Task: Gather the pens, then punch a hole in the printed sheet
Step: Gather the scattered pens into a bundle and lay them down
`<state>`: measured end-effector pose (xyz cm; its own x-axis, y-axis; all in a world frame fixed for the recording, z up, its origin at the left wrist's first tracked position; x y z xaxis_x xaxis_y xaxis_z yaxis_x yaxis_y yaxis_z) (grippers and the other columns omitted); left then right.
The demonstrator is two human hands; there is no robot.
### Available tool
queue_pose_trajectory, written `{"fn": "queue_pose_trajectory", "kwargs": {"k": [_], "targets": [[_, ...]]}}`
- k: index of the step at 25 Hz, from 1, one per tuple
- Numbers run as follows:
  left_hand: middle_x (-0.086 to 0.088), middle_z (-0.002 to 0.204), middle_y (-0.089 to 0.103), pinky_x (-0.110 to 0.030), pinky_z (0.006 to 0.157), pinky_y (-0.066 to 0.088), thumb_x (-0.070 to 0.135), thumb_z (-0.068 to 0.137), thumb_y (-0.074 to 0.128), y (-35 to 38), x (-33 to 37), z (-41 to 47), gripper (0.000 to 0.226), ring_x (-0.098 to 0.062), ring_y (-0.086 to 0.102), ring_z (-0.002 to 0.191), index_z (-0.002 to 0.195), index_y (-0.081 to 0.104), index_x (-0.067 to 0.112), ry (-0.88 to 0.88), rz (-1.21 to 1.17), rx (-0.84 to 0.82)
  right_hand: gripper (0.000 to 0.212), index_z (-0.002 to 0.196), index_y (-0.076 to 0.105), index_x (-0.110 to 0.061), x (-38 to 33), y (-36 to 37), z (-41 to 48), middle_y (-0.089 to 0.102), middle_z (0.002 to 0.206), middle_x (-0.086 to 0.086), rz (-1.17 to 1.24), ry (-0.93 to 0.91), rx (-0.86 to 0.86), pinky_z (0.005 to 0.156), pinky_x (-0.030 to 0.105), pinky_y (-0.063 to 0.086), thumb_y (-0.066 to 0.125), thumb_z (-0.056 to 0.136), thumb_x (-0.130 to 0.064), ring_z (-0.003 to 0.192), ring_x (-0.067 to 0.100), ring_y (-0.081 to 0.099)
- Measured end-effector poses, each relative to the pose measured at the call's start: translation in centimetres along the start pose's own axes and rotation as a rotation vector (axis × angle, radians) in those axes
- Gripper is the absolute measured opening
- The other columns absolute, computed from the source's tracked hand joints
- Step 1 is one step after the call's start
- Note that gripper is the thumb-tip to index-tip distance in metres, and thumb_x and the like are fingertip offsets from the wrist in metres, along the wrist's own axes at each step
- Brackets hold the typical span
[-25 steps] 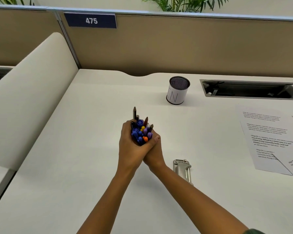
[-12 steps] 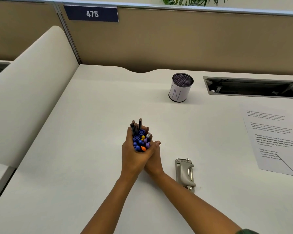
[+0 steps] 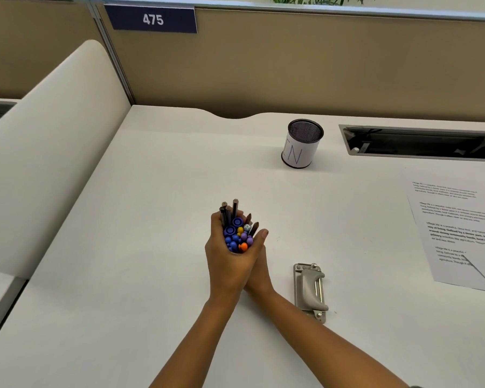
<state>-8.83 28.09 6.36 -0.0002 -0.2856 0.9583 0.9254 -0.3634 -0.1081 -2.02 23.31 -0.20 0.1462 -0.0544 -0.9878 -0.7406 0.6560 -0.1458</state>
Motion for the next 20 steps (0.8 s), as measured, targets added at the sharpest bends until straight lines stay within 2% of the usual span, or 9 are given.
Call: {"fn": "queue_pose_trajectory", "kwargs": {"k": [2,5,8,10,12,14,16,18,20], "targets": [[0.031,0.092,0.064,-0.002,0.08,0.043,0.031,0.063,0.078,-0.2,-0.4,0.0,0.062,0.012,0.061,0.091,0.101,0.044,0.066,-0.023,0.029,0.036,0.023,0.087,0.061,-0.038,0.6,0.3,0.3,0.068,0.083,-0.019,0.071,0.096,-0.018,0.076,0.013,0.051,0.047,0.095,-0.022,0.087,-0.012,0.064],[0.028,0.094,0.061,-0.002,0.08,0.045,0.036,0.063,0.074,-0.2,-0.8,0.1,0.064,0.014,0.061,0.088,0.105,0.039,0.071,-0.022,0.08,0.041,0.023,0.09,0.061,-0.039,0.6,0.2,0.5,0.067,0.087,-0.019,0.077,0.053,-0.035,0.077,0.012,0.051,0.052,0.095,-0.018,0.09,-0.011,0.064],[0.023,0.092,0.062,-0.001,0.078,0.045,0.032,0.066,0.071,0.0,-1.4,0.1,0.055,0.016,0.06,0.086,0.109,0.044,0.054,-0.02,0.101,0.046,0.02,0.095,0.059,-0.04,0.6,0.2,0.5,0.065,0.088,-0.022,0.032,0.024,-0.047,0.075,0.005,0.048,0.055,0.092,-0.021,0.09,-0.014,0.063],[0.023,0.092,0.061,0.0,0.076,0.044,0.027,0.07,0.07,0.0,-1.7,0.4,0.051,0.014,0.06,0.086,0.112,0.045,0.042,-0.029,0.1,0.046,0.017,0.1,0.058,-0.04,0.5,0.2,0.5,0.065,0.095,-0.02,-0.023,0.027,-0.044,0.077,0.007,0.049,0.056,0.09,-0.026,0.092,-0.014,0.062],[0.025,0.09,0.061,0.0,0.072,0.044,0.022,0.074,0.071,-0.5,-2.0,1.1,0.041,0.012,0.061,0.083,0.107,0.05,0.033,-0.055,0.076,0.06,0.028,0.118,0.06,-0.026,0.6,0.5,0.5,0.066,0.112,-0.01,-0.06,0.015,-0.065,0.086,0.011,0.05,0.061,0.09,-0.023,0.105,-0.001,0.063],[0.02,0.082,0.063,-0.002,0.065,0.045,0.019,0.077,0.073,-1.8,-2.0,2.1,0.031,0.006,0.063,0.075,0.099,0.053,0.027,-0.089,0.067,0.101,0.046,0.127,0.054,-0.013,0.0,1.0,0.2,0.064,0.123,0.0,-0.091,-0.049,-0.119,0.093,0.023,0.052,0.069,0.084,-0.018,0.112,0.011,0.062],[0.015,0.072,0.06,-0.002,0.056,0.043,0.019,0.077,0.072,-3.6,-1.5,3.2,0.025,0.003,0.06,0.065,0.092,0.052,0.024,-0.101,0.133,0.158,0.052,0.122,0.052,-0.011,-0.5,1.3,-0.3,0.062,0.117,0.004,-0.11,-0.121,-0.177,0.088,0.034,0.053,0.075,0.076,-0.019,0.104,0.017,0.062],[0.011,0.068,0.058,-0.006,0.051,0.041,0.021,0.076,0.068,-5.8,-1.5,4.3,0.021,-0.002,0.058,0.061,0.088,0.051,0.022,-0.144,0.254,0.199,0.049,0.12,0.052,-0.013,-0.8,1.1,-0.4,0.061,0.115,0.002,-0.095,-0.153,-0.196,0.088,0.031,0.051,0.075,0.078,-0.022,0.102,0.015,0.061],[0.003,0.071,0.059,-0.021,0.056,0.045,0.025,0.075,0.064,-8.0,-2.6,5.3,0.023,-0.013,0.057,0.064,0.092,0.051,0.018,-0.249,0.441,0.181,0.038,0.117,0.053,-0.012,-0.3,-0.1,-0.1,0.063,0.112,0.004,0.027,-0.096,-0.122,0.09,0.031,0.05,0.069,0.083,-0.021,0.102,0.016,0.062]]}}
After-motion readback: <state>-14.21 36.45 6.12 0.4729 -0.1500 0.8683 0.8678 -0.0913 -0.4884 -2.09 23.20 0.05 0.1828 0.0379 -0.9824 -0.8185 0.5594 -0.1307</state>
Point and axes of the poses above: each hand's wrist, its own z-axis towards the middle knuckle, its own y-axis out of the palm, x = y × z, the point moved 10 cm from there along z, towards the middle knuckle
